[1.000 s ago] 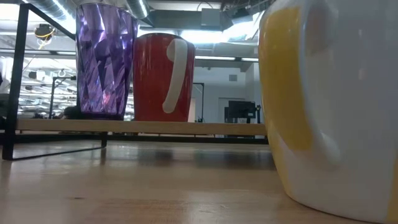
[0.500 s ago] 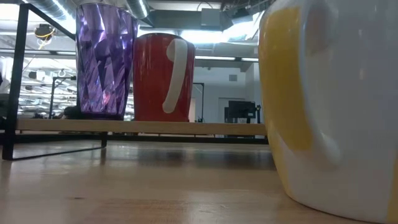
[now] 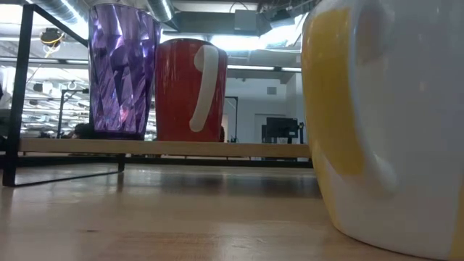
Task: Stack small to large cups/mugs on shelf
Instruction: Put the yellow mug on the shelf
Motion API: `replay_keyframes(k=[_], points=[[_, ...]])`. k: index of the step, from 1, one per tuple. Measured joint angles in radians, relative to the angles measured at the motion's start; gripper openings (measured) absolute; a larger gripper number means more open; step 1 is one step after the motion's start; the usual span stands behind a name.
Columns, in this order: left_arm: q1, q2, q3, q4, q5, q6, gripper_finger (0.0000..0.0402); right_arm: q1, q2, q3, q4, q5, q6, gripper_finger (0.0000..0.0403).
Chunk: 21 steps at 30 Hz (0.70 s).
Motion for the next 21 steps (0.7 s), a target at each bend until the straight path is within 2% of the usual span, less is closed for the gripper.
replay_keyframes(k=[5, 15, 21], points=[[0.0, 0.0, 0.0, 0.0, 0.0, 0.0, 0.0041, -0.033, 0.0, 0.0, -0.01, 0.0, -0.097, 0.0163], [0.0, 0.0, 0.0, 0.0, 0.0, -0.018, 0.0041, -0.114, 0.0, 0.0, -0.003, -0.005, -0.442, 0.0163], [0.0, 0.0, 0.0, 0.0, 0.0, -0.026, 0.0041, -0.132, -0.001, 0.0, -0.013, -0.012, -0.559, 0.0159]])
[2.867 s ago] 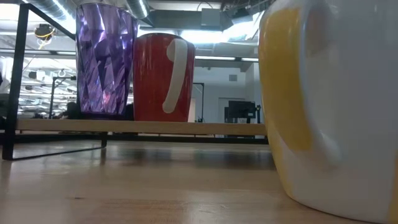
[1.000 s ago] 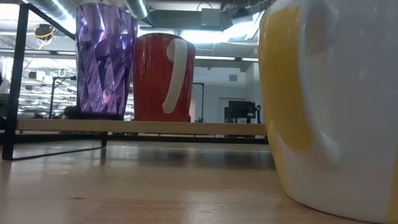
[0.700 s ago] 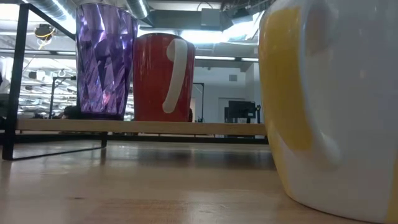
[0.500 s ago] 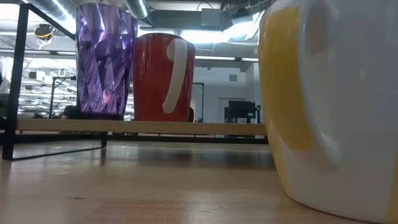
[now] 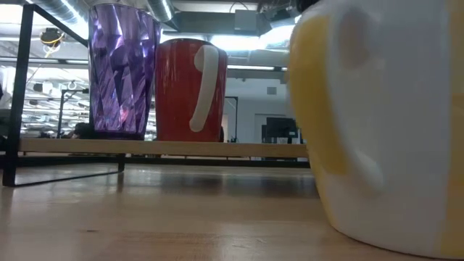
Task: Stack small to large cups/mugs on shelf
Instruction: Put the yellow mug on the shelf
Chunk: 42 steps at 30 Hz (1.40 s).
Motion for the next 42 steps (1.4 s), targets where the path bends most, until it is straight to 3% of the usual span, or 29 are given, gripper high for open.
replay_keyframes(k=[16, 25, 32, 42], points=[[0.0, 0.0, 0.0, 0.0, -0.006, -0.025, 0.0041, -0.001, 0.0, 0.0, -0.023, -0.044, -0.146, 0.002], [0.0, 0.0, 0.0, 0.0, -0.007, -0.05, 0.0041, 0.0, -0.001, 0.025, -0.042, -0.05, -0.262, 0.002], [0.0, 0.0, 0.0, 0.0, -0.01, -0.053, 0.0041, 0.0, -0.002, 0.138, -0.122, -0.05, -0.402, 0.0017], [0.001, 0.003, 0.0, 0.0, -0.049, -0.103, 0.0041, -0.07, -0.003, 0.338, -0.343, -0.027, -0.75, 0.0017]])
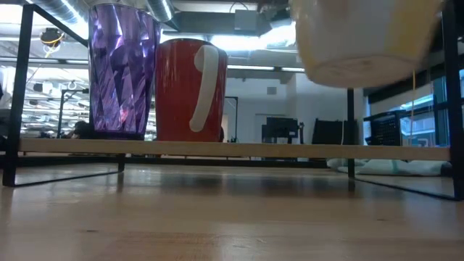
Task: Stack small to large cups/mugs on shelf
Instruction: Put the yellow mug on the shelf
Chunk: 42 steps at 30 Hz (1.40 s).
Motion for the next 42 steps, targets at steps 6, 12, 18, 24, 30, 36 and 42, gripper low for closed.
replay_keyframes(k=[6, 12, 18, 24, 30, 36, 42], points=[[0.0, 0.0, 0.0, 0.0, -0.016, -0.07, 0.0041, -0.095, 0.0, 0.06, -0.066, 0.016, -0.292, 0.0018], [0.0, 0.014, 0.0, 0.0, -0.043, -0.107, 0.0041, -0.202, 0.0, 0.066, -0.023, 0.016, -0.55, 0.0021], [0.0, 0.054, 0.0, 0.0, -0.055, -0.069, 0.0041, -0.304, 0.0, 0.066, 0.0, 0.012, -0.756, 0.0018], [0.0, 0.096, 0.0, 0.0, -0.069, -0.047, 0.0041, -0.403, 0.0, 0.059, -0.004, -0.018, -0.903, 0.0018], [0.0, 0.133, 0.0, 0.0, -0.072, -0.052, 0.0041, -0.466, 0.004, 0.057, -0.01, -0.043, -1.062, 0.0019], [0.0, 0.156, 0.0, 0.001, -0.094, -0.107, 0.0041, -0.484, 0.005, 0.057, 0.006, -0.101, -1.141, 0.002], [0.0, 0.156, -0.001, 0.001, -0.133, -0.154, 0.0041, -0.481, 0.034, 0.057, 0.016, -0.171, -1.137, 0.002]])
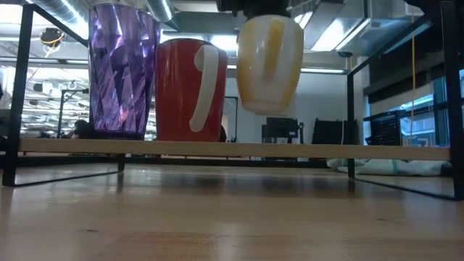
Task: Stack small to large cups/mugs on shelf
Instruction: Put the yellow mug on the shelf
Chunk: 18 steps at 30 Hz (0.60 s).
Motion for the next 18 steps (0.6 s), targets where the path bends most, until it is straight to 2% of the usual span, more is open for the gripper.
replay_keyframes(k=[18], points=[[0.0, -0.006, 0.0, 0.0, 0.0, 0.028, 0.0041, 0.043, 0.059, 0.0, 0.041, 0.025, 0.083, 0.0021]])
